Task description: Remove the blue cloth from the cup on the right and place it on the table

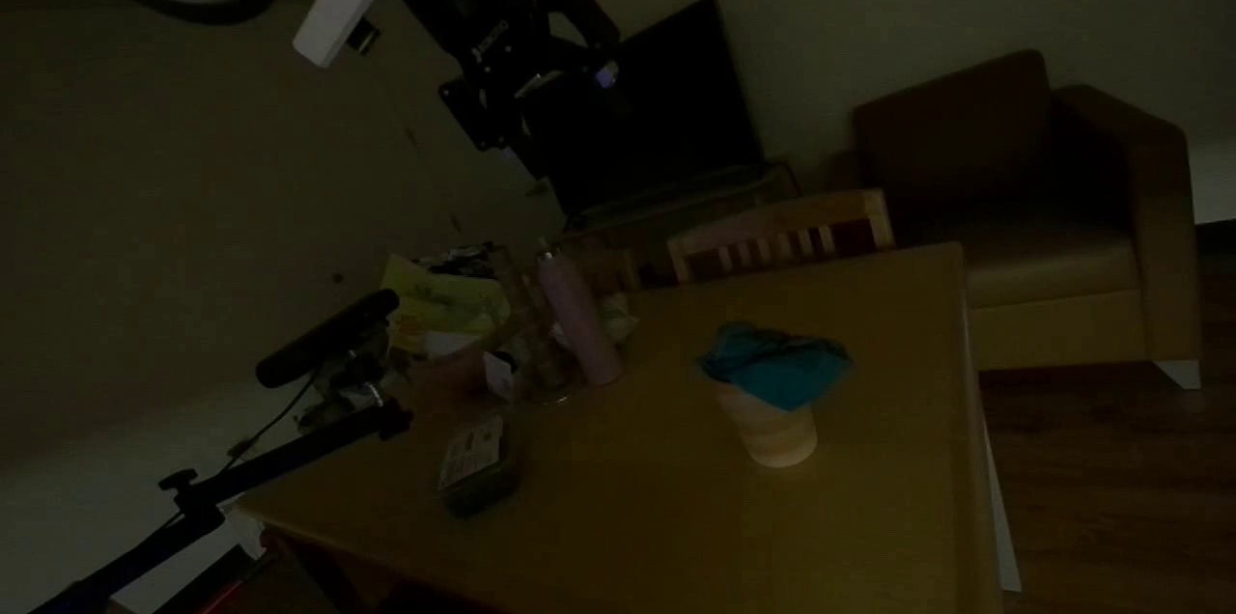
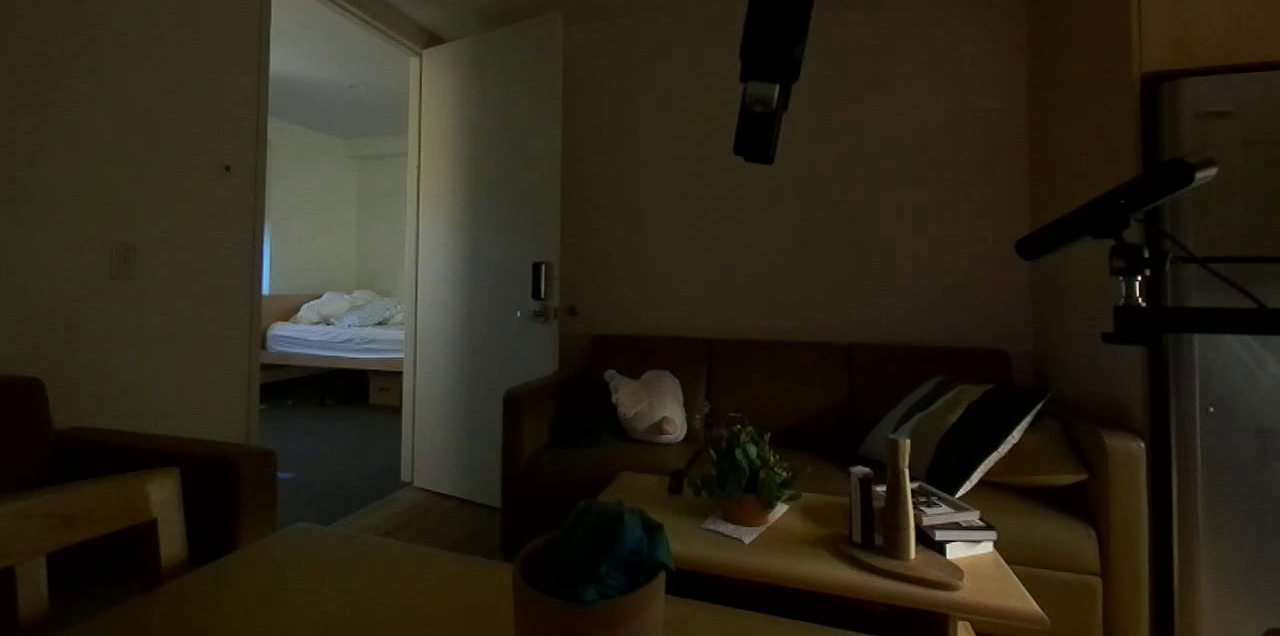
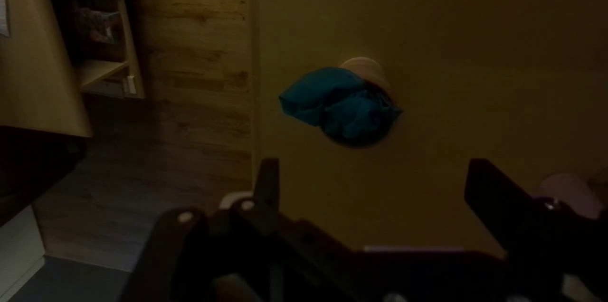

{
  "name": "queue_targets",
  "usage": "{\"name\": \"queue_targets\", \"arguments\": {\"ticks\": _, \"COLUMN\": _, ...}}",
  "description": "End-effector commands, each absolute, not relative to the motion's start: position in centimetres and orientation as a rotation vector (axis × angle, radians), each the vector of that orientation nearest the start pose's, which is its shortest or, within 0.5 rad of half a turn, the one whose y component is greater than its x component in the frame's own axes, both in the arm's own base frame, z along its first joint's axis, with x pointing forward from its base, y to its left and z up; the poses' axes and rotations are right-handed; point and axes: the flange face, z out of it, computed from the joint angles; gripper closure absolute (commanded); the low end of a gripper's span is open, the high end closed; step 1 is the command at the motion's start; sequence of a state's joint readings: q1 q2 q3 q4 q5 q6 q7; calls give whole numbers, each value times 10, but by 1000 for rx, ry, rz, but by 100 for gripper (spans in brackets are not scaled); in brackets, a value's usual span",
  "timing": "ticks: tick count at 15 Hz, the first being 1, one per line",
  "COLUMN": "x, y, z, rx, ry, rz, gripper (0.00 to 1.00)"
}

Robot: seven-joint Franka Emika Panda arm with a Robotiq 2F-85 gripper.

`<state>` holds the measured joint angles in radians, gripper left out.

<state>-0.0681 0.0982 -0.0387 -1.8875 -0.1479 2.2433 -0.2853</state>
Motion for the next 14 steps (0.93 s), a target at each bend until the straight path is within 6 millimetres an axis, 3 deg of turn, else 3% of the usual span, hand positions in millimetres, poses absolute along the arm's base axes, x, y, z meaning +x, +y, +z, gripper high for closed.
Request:
{"name": "queue_targets", "arguments": {"ticks": 1, "x": 634, "y": -68, "z": 473, "rx": -3275, "ry": -415, "rz": -500, "gripper": 0}}
{"name": "queue_targets", "arguments": {"ticks": 14, "x": 716, "y": -72, "z": 409, "rx": -3309, "ry": -414, "rz": -384, "gripper": 0}}
